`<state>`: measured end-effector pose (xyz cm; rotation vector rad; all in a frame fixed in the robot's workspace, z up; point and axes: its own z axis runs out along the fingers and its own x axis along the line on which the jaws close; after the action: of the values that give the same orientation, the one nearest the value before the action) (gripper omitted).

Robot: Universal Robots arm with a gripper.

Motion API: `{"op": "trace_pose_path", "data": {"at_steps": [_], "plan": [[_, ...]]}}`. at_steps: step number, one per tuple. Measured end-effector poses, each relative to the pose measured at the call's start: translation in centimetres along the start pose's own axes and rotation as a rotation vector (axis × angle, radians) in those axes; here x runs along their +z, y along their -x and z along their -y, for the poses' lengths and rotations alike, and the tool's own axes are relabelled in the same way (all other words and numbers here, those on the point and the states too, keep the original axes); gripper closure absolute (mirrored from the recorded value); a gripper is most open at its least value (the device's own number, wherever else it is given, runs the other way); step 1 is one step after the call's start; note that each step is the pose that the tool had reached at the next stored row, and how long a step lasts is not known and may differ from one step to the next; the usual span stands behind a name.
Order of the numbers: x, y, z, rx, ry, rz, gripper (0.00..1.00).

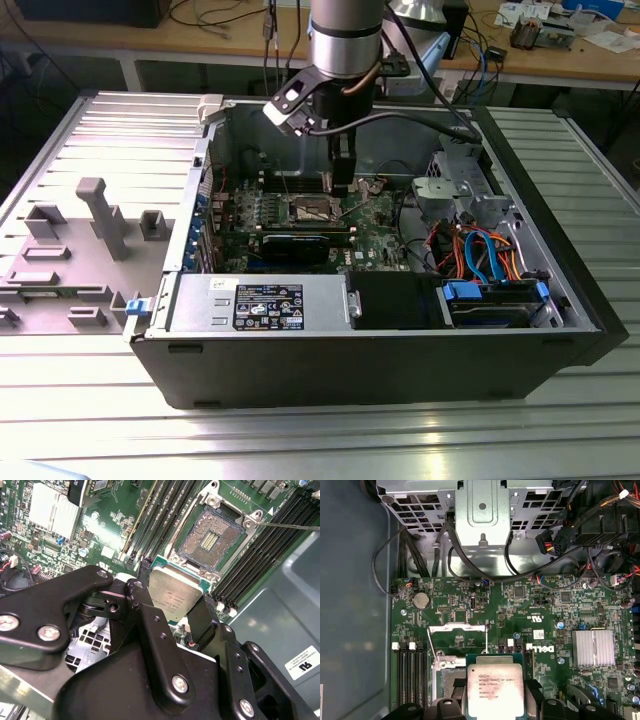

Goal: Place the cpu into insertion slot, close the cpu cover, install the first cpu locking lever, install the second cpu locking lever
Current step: 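Place the cpu into insertion slot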

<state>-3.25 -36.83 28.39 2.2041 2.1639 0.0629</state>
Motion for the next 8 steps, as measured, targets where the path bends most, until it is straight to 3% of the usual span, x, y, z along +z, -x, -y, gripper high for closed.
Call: {"op": "trace_pose_path", "data": {"at_steps": [8], "plan": [[0.09,0.0,0.13,0.0,0.0,0.0,0.45]]}}
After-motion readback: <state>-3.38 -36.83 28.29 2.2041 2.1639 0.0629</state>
